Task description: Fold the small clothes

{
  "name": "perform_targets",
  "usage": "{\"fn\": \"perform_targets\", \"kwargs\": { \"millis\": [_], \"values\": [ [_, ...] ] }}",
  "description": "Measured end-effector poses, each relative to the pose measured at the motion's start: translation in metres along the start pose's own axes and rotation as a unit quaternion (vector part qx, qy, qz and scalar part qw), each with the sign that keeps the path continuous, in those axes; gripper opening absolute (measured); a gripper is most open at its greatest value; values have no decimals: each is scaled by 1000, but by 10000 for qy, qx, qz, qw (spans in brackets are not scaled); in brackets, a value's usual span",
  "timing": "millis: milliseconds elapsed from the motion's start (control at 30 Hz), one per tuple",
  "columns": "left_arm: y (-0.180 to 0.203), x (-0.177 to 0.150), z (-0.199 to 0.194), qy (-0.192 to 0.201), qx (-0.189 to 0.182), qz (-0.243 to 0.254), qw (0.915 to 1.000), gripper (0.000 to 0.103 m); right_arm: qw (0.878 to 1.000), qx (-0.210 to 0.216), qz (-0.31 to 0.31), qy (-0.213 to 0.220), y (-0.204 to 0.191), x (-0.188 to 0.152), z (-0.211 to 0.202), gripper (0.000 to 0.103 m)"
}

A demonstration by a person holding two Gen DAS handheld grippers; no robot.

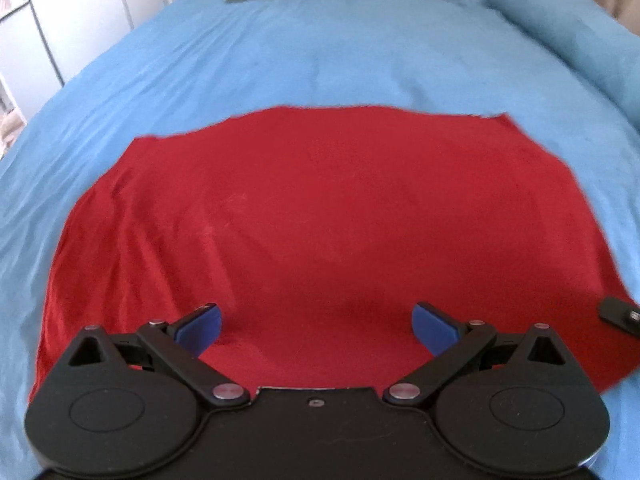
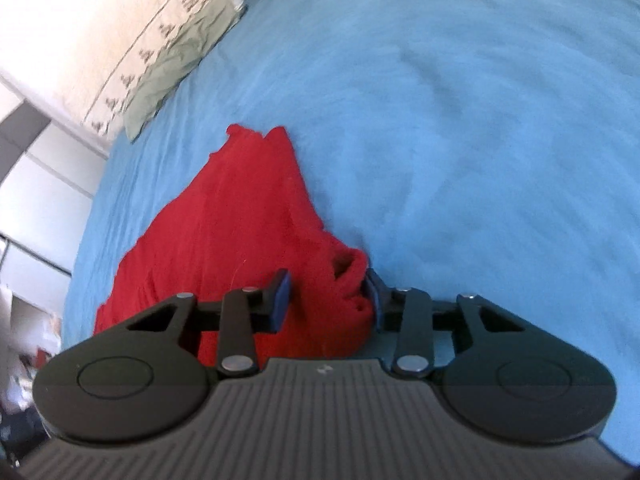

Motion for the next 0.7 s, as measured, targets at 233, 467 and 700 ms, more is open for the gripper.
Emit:
{"fn": "perform_targets", "kwargs": {
  "millis": [233,467,700],
  "values": [
    [-11,-2,18,-264,-73,-118,9996,103,9996,-80,-280,25,-2,-8,3,54],
    [-12,-3,26,-351,-163,-124,9992,103,9986,-225,-479,-21,-15,-7,3,27],
    [-25,10,27,-831,-627,-34,9946,103,9969,439,-607,250,-109,7,-27,25]
  ]
}}
Point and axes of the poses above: each gripper's, at about its wrist camera, not at the fingertips, and z roughly the way its jaws point, y to its right, x to its top, the point moved 7 cm from there along z, roughly the way its jaws point, and after that the axes turned 9 degrees about z, right-handed, at the moved point
